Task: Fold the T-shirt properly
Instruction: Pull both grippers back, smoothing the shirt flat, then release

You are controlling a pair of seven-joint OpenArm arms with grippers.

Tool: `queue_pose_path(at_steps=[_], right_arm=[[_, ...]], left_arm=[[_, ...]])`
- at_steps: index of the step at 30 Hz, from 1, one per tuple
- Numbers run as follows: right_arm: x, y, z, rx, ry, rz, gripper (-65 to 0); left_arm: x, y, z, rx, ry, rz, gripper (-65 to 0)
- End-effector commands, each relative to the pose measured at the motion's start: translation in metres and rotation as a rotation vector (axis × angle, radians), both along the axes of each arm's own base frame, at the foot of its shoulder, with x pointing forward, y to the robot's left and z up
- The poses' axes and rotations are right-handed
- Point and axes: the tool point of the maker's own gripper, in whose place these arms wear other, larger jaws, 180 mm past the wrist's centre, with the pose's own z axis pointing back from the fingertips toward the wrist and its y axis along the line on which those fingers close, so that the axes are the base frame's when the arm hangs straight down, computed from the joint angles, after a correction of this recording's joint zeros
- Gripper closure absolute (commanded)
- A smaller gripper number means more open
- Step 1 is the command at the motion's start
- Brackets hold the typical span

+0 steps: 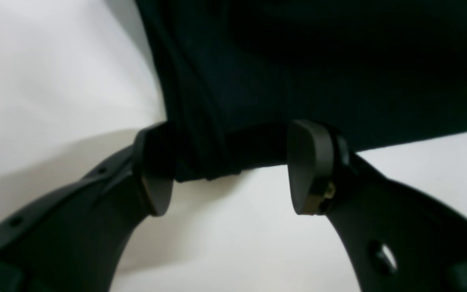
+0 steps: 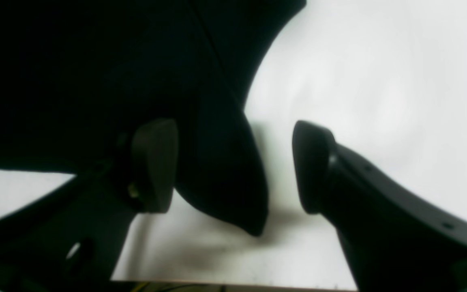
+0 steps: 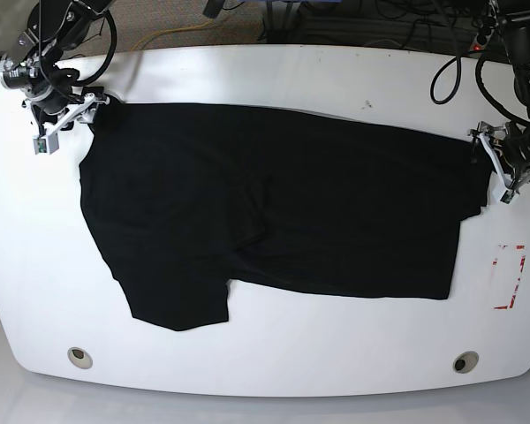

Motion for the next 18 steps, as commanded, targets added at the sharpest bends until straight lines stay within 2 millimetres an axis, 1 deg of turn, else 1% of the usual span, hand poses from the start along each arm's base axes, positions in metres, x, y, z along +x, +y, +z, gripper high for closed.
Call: queue_pose_path(at_steps=[1,2,5,7,8,11,12,13,14,15,17,18], right_arm=[[-0.006,-0.013,-0.006,0.022,0.014,-0.042,-42.3],[-0.007,-0.013,-0.009,0.031,0.021,-0.047,-42.3],[-0.002,-0.015,-0.008,0.035,0.01,-0.055,-42.3],[-0.003,-0.015,-0.009,0.038,0.013,-0.056,-42.3],[-0.003,-0.013,-0.01,0.041,0.016,-0.054,-42.3],[-0.007,-0.009,-0.02,0.073,0.04,-0.061,-41.7],[-0.009,-0.008,-0.025,0.089,0.05,-0.066,-38.8],[-0.011,-0.007,-0.029,0.099,0.06,-0.069,-33.9],[-0.012,-0.006,-0.031,0.106,0.068,-0.07,-27.3],[-0.012,-0.006,-0.031,0.105,0.069,-0.068,-20.8],[-0.012,-0.002,-0.033,0.104,0.078,-0.047,-9.5],[-0.013,0.001,-0.035,0.101,0.091,-0.025,-3.6]], left_arm=[[0.018,-0.009,0.012,-0.035,-0.076,-0.003,-39.2],[0.017,-0.01,0.011,-0.029,-0.074,-0.004,-39.2],[0.014,-0.005,0.005,0.017,-0.056,-0.005,-39.0],[0.014,-0.013,-0.003,0.028,-0.055,-0.009,-39.0],[0.013,-0.014,-0.009,0.053,-0.045,-0.011,-39.0],[0.003,-0.006,-0.022,0.169,0.01,-0.023,-37.9],[-0.001,-0.006,-0.028,0.196,0.034,-0.026,-33.9],[-0.004,-0.006,-0.032,0.218,0.05,-0.027,-28.1],[-0.007,-0.005,-0.034,0.231,0.06,-0.026,-21.9],[-0.008,-0.003,-0.035,0.246,0.068,-0.028,-17.2],[-0.016,0.0,-0.038,0.265,0.091,-0.03,-10.6],[-0.024,0.003,-0.04,0.269,0.102,-0.023,-9.4]])
